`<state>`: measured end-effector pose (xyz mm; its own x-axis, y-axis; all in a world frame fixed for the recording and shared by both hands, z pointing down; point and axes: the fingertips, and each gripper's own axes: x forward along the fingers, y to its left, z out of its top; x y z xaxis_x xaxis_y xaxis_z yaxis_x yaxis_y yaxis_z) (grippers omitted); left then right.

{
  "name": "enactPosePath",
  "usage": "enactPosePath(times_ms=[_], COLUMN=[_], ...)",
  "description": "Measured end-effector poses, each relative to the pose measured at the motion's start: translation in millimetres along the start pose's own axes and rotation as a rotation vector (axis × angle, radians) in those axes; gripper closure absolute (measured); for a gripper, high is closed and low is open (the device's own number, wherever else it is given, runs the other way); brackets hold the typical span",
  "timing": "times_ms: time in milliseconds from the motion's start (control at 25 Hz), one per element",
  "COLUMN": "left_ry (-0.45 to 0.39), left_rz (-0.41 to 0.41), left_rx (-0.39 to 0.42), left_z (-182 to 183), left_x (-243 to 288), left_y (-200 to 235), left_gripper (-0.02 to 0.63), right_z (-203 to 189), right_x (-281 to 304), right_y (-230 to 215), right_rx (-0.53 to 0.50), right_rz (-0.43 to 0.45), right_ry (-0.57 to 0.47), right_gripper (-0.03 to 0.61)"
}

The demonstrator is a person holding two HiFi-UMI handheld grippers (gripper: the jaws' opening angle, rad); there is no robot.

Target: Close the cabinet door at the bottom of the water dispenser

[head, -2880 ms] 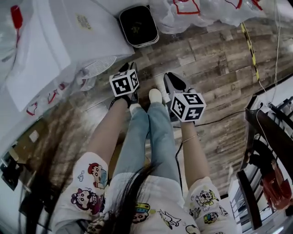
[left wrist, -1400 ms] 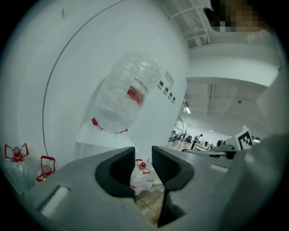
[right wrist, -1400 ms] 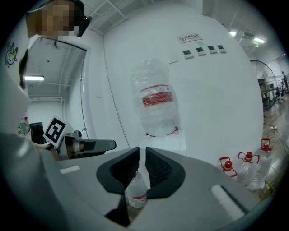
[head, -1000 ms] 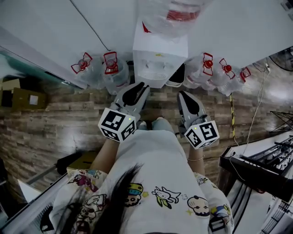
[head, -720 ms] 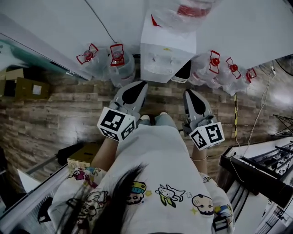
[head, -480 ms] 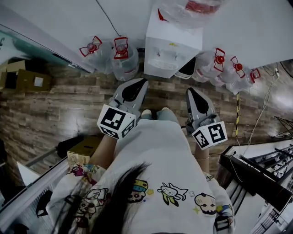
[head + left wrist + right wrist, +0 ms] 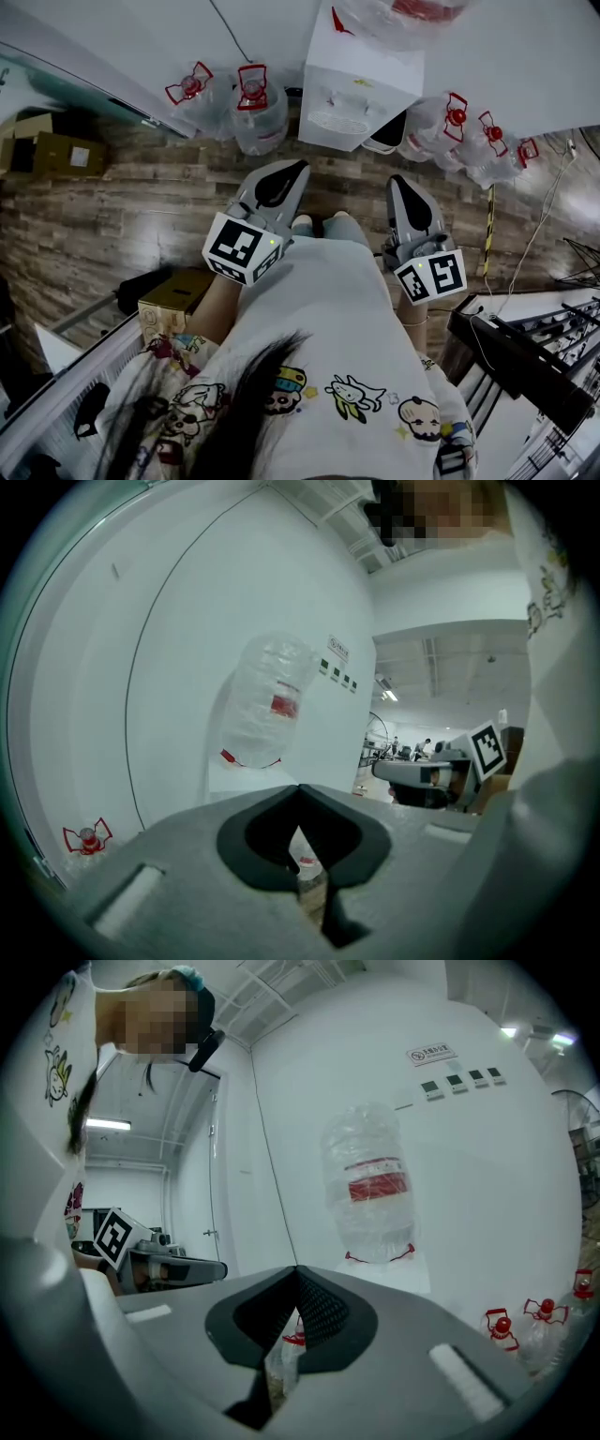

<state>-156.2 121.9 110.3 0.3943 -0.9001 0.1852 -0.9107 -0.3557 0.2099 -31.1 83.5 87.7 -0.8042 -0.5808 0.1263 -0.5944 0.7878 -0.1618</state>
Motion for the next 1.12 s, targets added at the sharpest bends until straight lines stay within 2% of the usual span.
enactPosePath(times_ms=[400,1120], left_ry=[-0.019,-0.025], left_rz=[0.008,0.006], left_rx=[-0.001,0.003], left_z=[5.9,6.2], left_x=[-7.8,-13.3], left_y=[4.0,5.5], left_gripper=[0.615,0.615], right_z=[-0.9,-3.2], right_x=[-4.5,-4.8], right_y=[0.0,9.8], right_rx=[0.011,0.045], right_rz=[-0.033,-0.013], right_ry=[-0.011,0.003], right_gripper=[0.568,0.568])
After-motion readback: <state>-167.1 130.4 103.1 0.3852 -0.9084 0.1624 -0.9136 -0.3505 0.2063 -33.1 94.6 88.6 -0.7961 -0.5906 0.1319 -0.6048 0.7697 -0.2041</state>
